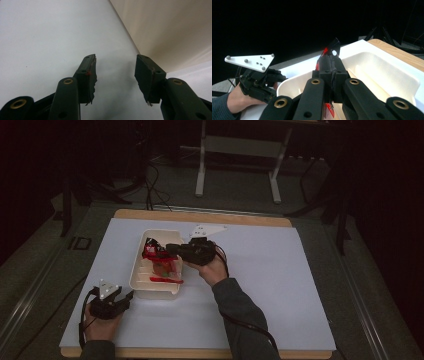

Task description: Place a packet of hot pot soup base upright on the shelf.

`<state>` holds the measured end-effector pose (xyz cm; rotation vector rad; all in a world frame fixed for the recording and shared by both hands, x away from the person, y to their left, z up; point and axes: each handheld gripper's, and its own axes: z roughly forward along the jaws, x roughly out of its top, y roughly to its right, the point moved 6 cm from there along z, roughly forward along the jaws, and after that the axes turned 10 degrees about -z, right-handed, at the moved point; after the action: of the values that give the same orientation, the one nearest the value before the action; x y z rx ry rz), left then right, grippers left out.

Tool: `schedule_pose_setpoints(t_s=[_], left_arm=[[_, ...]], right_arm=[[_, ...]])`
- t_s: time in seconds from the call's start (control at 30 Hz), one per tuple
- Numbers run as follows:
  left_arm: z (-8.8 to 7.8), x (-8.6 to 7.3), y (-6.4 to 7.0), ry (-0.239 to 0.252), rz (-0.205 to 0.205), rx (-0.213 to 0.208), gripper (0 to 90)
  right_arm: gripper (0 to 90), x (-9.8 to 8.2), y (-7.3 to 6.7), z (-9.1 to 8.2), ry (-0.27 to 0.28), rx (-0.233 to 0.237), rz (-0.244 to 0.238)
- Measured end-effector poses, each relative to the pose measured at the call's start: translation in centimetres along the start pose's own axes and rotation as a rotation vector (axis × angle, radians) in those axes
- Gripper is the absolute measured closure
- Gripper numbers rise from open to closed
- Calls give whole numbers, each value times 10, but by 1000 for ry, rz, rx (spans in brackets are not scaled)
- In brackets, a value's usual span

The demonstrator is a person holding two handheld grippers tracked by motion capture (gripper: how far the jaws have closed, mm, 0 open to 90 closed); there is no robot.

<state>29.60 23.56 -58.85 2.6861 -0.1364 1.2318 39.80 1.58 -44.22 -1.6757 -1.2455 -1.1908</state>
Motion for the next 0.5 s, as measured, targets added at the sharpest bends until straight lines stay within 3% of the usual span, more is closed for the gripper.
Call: schedule_pose_setpoints(t_s=[0.5], left_arm=[[-1, 0, 0, 4, 3, -4, 516]], right_arm=[[896, -3, -4, 12, 6, 3, 16]])
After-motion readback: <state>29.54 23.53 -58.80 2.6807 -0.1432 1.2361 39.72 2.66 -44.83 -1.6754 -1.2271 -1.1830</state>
